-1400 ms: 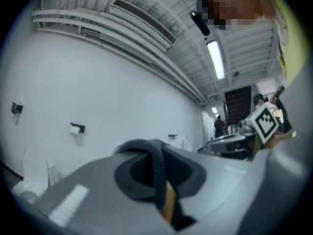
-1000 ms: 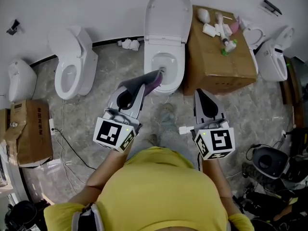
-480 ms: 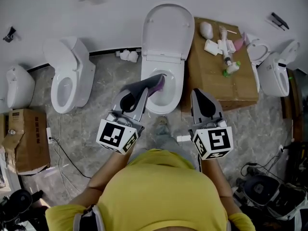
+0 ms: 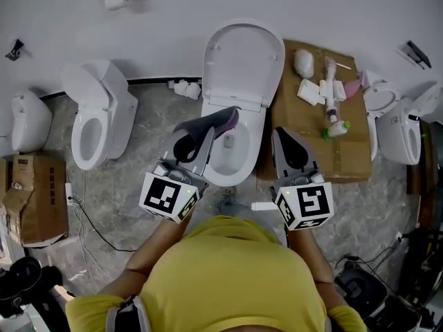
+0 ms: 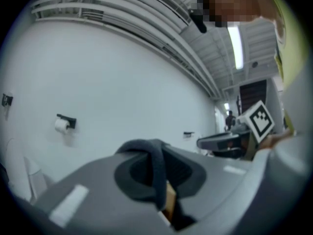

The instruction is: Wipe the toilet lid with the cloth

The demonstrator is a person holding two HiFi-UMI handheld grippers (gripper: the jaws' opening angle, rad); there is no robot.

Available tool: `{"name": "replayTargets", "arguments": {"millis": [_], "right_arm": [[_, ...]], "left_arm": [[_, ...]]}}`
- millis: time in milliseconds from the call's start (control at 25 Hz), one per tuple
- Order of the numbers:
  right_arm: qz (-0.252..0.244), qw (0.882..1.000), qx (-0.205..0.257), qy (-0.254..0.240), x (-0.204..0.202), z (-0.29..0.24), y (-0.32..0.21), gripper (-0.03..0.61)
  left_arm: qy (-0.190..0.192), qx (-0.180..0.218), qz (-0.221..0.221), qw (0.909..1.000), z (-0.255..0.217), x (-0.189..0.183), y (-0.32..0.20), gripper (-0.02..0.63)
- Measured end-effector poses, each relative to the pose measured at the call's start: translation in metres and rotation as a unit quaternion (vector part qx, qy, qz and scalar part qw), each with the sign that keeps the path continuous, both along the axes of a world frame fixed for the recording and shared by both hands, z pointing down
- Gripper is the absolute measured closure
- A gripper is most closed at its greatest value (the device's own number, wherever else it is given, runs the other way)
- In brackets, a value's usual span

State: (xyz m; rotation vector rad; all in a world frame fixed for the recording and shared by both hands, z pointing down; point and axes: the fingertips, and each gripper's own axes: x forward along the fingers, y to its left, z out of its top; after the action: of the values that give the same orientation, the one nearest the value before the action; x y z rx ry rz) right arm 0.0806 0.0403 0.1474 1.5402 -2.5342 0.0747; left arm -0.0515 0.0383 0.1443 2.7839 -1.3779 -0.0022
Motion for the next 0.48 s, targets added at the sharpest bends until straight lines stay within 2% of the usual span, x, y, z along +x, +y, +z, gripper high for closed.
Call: {"name": "replayTargets", "arguments": {"millis": [200, 480], "right_arm": [[-0.007, 1.000, -0.005, -0.013, 0.013, 0.003, -0.034, 0.563], [-0.014, 0.999, -0.019, -0.026, 0.012, 0.016, -0.053, 0.563]], "left_arm": [[-0.002, -0.006, -0.006, 1.0000, 0.001, 0.019, -0.031, 0.594], [-0.022, -0.012, -0.003, 0.9997, 0.008, 0.032, -0.054, 0.594]]}}
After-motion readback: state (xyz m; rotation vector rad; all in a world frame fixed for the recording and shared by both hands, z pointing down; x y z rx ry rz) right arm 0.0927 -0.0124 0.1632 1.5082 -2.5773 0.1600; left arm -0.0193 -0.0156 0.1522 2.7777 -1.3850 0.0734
